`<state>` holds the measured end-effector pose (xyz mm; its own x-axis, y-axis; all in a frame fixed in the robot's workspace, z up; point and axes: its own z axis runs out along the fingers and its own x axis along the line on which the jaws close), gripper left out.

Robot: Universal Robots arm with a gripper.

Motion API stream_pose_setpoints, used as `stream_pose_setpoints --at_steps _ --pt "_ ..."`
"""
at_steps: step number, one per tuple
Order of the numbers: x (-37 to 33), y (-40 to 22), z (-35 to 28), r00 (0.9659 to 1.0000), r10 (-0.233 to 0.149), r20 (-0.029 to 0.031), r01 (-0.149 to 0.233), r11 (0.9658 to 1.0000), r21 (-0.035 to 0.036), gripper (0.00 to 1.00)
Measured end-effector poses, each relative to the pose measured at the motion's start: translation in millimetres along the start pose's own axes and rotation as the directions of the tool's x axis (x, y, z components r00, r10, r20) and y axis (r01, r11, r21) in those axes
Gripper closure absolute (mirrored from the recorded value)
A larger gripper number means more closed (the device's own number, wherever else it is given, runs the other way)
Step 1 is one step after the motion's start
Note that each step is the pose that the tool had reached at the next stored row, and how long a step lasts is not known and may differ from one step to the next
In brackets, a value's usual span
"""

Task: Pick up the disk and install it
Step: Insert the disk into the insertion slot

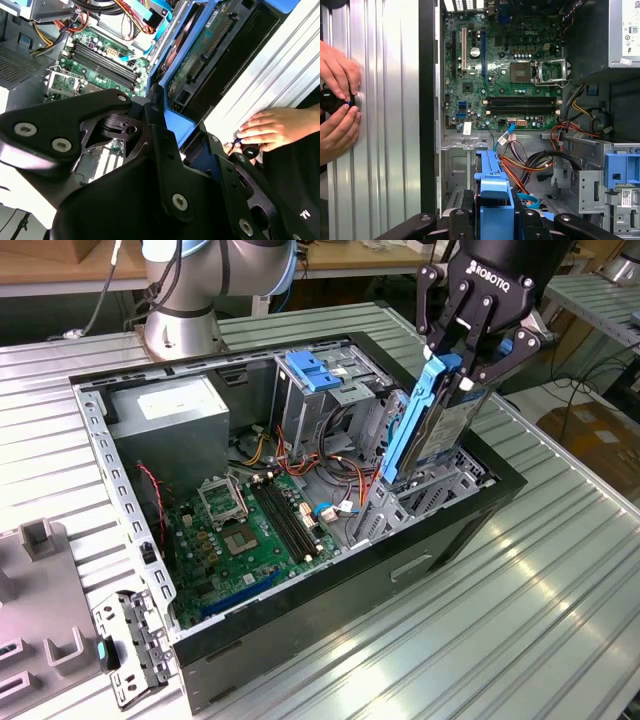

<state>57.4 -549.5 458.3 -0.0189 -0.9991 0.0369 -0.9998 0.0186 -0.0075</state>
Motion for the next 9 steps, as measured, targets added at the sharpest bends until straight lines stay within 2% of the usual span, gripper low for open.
stream_pose_setpoints --at_steps 9 --pt "0.0 -1.0 5.8 1.0 0.0 0.0001 0.0 1.0 -0.0005 0.63"
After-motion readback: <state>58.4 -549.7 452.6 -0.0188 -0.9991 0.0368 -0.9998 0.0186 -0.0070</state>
